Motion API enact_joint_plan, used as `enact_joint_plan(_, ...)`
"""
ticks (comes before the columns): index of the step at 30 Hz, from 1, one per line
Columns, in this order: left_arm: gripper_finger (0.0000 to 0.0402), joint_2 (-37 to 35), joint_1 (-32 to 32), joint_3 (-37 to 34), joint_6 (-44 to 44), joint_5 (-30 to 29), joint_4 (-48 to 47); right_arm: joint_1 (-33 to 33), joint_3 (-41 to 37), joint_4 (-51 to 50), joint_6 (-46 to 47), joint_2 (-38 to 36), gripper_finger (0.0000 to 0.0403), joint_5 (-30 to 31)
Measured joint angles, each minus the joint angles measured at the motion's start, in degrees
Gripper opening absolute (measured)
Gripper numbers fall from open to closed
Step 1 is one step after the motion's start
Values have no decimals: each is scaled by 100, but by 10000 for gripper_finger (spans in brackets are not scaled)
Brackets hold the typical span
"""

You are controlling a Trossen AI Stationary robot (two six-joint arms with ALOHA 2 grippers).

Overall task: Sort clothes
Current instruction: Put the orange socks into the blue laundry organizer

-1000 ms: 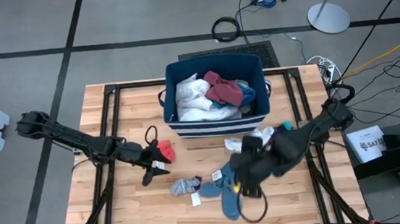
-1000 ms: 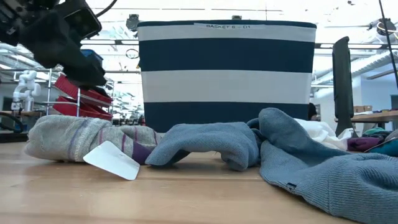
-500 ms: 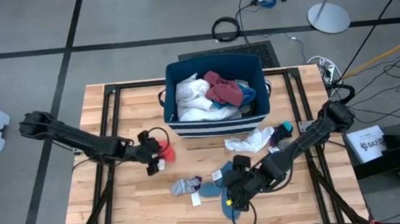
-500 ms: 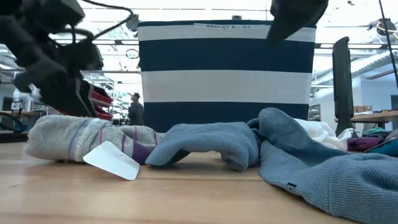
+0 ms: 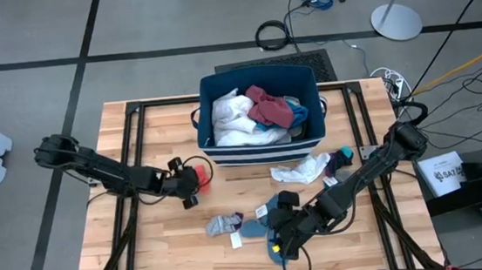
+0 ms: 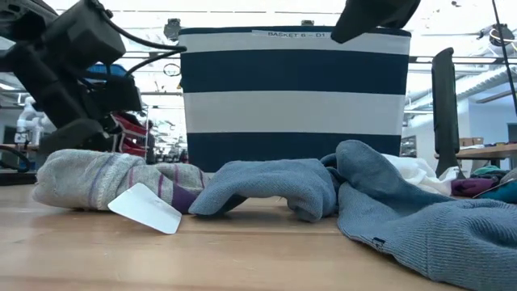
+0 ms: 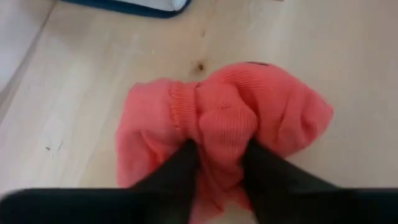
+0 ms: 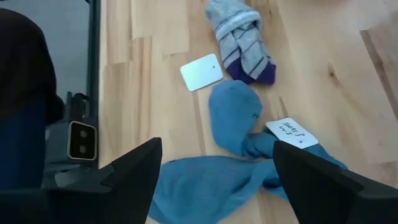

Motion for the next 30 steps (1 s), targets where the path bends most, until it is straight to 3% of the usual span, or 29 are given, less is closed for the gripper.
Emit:
enact_joint_plan(2, 56, 93, -1, 1, -80, -63, 37, 26, 0, 17, 51, 2, 295, -2)
enact_joint_plan(4, 21, 100, -19, -5, -100, -71, 89, 29, 0, 16, 98, 1, 295, -9)
enact_joint_plan(11, 14, -616, -392, 386, -90, 276, -648, 65, 28, 62, -86, -163, 295, 103)
enact_joint_plan(20, 14, -1807, -1075, 1089, -227, 172, -1247, 33, 28, 227, -1155, -861, 295, 1049)
enact_joint_plan(30, 14, -2560, -1515, 1996, 505, 80, -897, -238, 33, 1966, -3826, -1474, 295, 1378)
